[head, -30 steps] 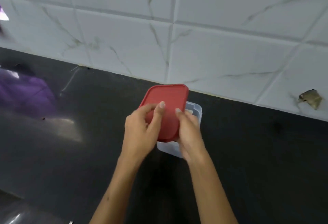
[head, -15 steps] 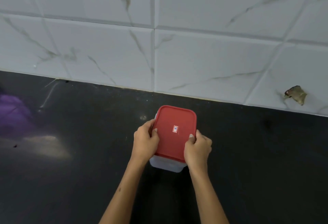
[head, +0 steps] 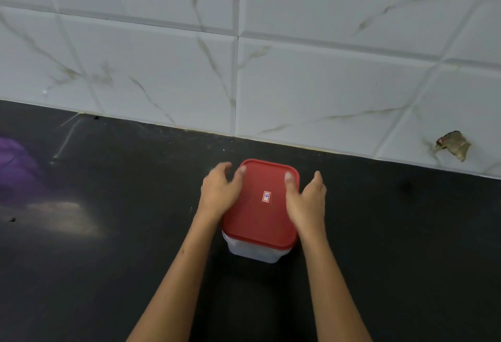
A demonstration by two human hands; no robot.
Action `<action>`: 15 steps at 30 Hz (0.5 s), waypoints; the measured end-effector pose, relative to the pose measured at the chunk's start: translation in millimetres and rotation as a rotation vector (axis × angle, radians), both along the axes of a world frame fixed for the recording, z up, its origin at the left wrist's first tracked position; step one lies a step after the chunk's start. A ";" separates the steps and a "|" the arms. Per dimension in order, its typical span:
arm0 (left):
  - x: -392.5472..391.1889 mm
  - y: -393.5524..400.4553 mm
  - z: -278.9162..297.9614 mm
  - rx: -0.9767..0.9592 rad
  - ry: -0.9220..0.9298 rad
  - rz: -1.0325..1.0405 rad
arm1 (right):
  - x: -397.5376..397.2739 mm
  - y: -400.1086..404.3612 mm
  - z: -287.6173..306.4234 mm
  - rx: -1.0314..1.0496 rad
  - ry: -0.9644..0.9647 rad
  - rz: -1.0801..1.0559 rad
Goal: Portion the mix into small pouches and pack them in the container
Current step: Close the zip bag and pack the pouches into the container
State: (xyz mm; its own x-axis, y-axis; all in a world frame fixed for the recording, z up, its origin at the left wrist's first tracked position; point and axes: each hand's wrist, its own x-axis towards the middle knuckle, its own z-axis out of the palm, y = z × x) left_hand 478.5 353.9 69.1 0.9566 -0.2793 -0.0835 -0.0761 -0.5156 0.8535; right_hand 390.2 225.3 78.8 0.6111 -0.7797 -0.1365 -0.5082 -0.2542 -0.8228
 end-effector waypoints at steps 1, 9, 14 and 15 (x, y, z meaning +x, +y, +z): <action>14.3 -6.8 1.0 -0.066 0.096 -0.009 | 9.7 -8.2 2.2 0.082 -0.025 -0.028; 51.0 -44.4 -2.9 -0.165 0.454 -0.069 | 43.8 -31.7 -17.6 0.454 -0.027 -0.023; 54.9 -43.1 -15.8 -0.237 0.396 -0.087 | 46.9 -37.3 -22.9 0.396 -0.037 -0.032; 56.0 -44.0 -19.0 -0.242 0.376 -0.090 | 47.3 -38.2 -24.5 0.368 -0.036 -0.032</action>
State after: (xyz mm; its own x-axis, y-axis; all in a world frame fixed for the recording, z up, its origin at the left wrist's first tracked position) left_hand 534.4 309.8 50.1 0.8431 -0.4146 -0.3425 0.2268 -0.3033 0.9255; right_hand 437.5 187.1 54.3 0.5968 -0.7011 -0.3903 -0.4802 0.0777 -0.8737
